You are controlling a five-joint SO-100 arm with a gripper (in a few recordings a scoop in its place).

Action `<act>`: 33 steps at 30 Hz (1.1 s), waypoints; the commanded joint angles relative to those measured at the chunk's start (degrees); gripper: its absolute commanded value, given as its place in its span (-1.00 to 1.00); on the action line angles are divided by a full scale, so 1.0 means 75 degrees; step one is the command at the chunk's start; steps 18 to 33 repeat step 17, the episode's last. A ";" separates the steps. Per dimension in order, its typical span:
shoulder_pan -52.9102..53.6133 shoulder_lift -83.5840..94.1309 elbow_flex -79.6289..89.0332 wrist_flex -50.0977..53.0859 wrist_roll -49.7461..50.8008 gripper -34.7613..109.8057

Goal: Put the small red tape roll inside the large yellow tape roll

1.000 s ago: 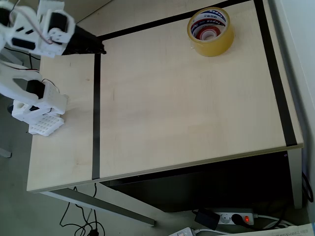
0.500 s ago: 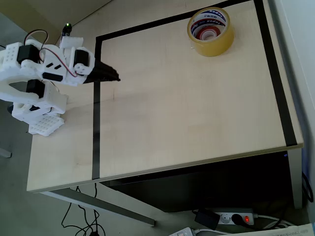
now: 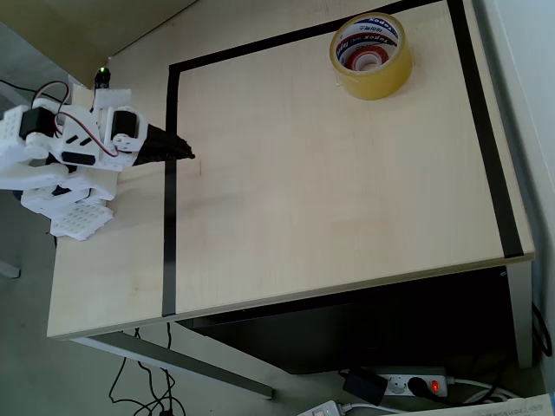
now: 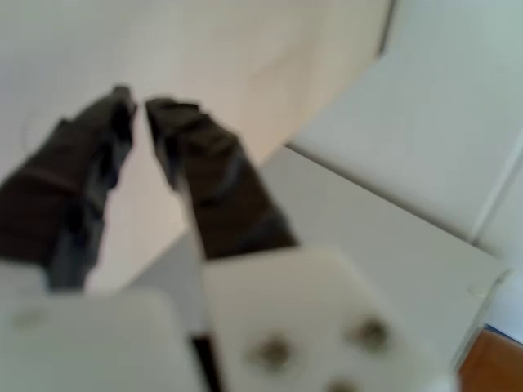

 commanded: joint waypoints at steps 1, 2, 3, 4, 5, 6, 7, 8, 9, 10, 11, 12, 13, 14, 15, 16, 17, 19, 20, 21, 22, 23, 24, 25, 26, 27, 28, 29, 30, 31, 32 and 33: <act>0.0047 0.1090 0.0281 0.0621 0.0187 -0.52; 0.0082 0.1090 0.0352 0.0691 0.0246 -0.52; 0.0082 0.1090 0.0410 0.0785 0.0293 -0.52; 0.0082 0.1090 0.0469 0.0855 0.0316 -0.52; 0.0082 0.1090 0.0516 0.0937 0.0328 -0.52; 0.0070 0.1090 0.0586 0.1031 0.0340 -0.52; 0.0070 0.1090 0.0703 0.1066 0.0340 -0.52; 0.0070 0.1090 0.0785 0.1137 0.0340 -0.52; 0.0070 0.1090 0.0867 0.1195 0.0340 -0.52; 0.0082 0.1090 0.0902 0.1312 0.0340 -0.52; 0.0094 0.1090 0.0902 0.1418 0.0340 -0.52; 0.0094 0.1090 0.0902 0.1500 0.0340 -0.52; 0.0117 0.1090 0.0902 0.1594 0.0340 -0.52; 0.0141 0.1090 0.0914 0.1711 0.0340 -0.52; 0.0141 0.1090 0.0914 0.1816 0.0340 -0.52; 0.0141 0.1090 0.0914 0.1910 0.0340 -0.52; 0.0141 0.1090 0.0914 0.1980 0.0340 -0.52; 0.0141 0.1090 0.0914 0.1980 0.0340 -0.52; 0.0141 0.1090 0.0914 0.1980 0.0340 -0.52; 0.0141 0.1090 0.0914 0.1980 0.0340 -0.52; 0.0141 0.1090 0.0914 0.1980 0.0340 -0.52; 0.0141 0.1090 0.0914 0.1980 0.0340 -0.52; 0.0141 0.1090 0.0914 0.1980 0.0340 -0.52; 0.0141 0.1090 0.0914 0.1980 0.0340 -0.52; 0.0141 0.1090 0.0914 0.1980 0.0340 -0.52; 0.0141 0.1090 0.0914 0.1980 0.0340 -0.52; 0.0141 0.1090 0.0914 0.1980 0.0340 -0.52; 0.0141 0.1090 0.0914 0.1980 0.0340 -0.52; 0.0141 0.1090 0.0914 0.1980 0.0340 -0.52; 0.0141 0.1090 0.0914 0.1980 0.0340 -0.52; 0.0141 0.1090 0.0914 0.1980 0.0340 -0.52; 0.0141 0.1090 0.0914 0.1980 0.0340 -0.52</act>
